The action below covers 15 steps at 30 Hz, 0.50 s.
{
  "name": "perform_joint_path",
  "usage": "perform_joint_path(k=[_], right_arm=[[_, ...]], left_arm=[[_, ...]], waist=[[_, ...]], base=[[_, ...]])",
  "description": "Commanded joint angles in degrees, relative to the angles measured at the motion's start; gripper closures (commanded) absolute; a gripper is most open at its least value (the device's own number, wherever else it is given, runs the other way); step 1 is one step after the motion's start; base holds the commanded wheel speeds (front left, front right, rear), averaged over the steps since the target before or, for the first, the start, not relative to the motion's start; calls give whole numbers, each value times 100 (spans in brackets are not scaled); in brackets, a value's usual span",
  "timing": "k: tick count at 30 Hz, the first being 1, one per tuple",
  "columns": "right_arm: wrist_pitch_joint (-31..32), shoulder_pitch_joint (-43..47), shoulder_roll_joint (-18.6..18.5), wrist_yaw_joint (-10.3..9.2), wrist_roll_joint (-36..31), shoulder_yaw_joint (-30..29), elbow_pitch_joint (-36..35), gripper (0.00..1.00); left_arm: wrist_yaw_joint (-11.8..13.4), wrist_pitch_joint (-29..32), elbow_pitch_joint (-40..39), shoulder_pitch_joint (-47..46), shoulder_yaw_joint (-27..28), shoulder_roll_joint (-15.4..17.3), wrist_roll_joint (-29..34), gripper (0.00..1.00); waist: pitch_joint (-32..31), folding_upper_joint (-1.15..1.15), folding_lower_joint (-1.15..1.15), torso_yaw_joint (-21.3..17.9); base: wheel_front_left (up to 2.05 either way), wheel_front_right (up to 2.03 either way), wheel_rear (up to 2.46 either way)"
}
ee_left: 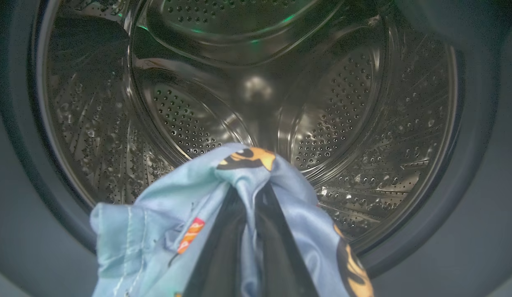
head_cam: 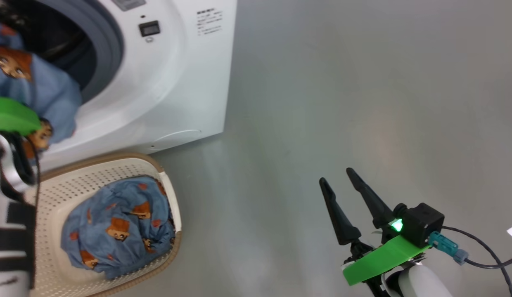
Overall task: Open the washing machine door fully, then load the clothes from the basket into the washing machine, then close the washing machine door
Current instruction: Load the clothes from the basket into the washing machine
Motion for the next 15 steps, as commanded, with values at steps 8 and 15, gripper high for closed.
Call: perform_joint_path(k=[8,15], right_arm=[[-27,-112,-27,10,74,475,-87,0],[-27,-163,-100,10,85,607,-152,0]], left_arm=[[-134,-35,647,-920,282,480,180,100],[-349,-35,1210,-1797,280,674,366,100]], waist=[[396,0,-1,-326],[971,0,-1,-452]], base=[[0,0,0],[0,0,0]])
